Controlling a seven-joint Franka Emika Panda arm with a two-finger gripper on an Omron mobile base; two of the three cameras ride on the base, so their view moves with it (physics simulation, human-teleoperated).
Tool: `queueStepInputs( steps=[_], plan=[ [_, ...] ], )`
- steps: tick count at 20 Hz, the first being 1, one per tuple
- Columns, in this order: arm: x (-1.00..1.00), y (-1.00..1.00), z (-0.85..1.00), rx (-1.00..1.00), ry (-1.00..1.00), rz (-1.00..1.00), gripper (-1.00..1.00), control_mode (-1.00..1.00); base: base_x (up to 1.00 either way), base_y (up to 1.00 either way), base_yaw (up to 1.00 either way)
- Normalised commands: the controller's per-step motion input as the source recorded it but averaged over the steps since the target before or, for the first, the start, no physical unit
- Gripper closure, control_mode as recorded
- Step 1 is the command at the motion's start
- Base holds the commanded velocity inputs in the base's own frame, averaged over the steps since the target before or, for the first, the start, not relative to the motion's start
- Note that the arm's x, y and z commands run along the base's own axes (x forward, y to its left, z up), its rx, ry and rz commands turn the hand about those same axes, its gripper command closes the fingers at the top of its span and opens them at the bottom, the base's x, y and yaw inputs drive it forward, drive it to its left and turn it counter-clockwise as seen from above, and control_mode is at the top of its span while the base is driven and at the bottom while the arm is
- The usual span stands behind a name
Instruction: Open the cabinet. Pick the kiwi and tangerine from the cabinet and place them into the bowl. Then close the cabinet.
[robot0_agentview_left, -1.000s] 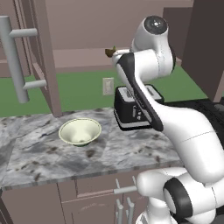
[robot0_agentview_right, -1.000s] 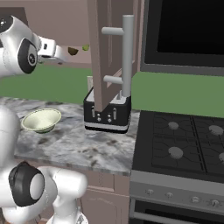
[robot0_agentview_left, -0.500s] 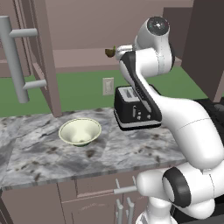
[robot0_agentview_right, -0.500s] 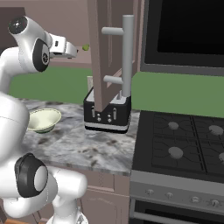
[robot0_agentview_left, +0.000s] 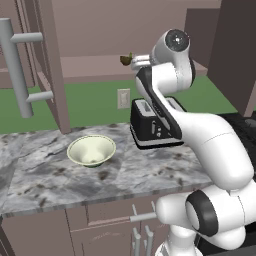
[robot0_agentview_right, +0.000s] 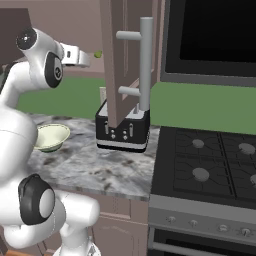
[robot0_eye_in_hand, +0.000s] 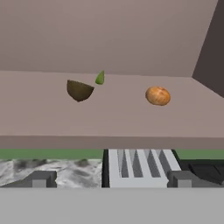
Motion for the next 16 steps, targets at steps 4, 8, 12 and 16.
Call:
queueStepInputs(
  steps=[4,8,12,16],
  plan=[
    [0.00,0.00,0.00,0.02,0.00,0.00,-1.00,-1.00,0.00,0.00,0.00],
    [0.03,0.00,0.01,0.04,0.00,-0.01,-1.00,-1.00,0.00,0.00,0.00],
    [0.19,0.03,0.00,0.06,0.00,0.00,-1.00,-1.00,0.00,0.00,0.00],
    [0.30,0.05,0.00,0.06,0.00,0.00,-1.00,-1.00,0.00,0.00,0.00]
  ],
)
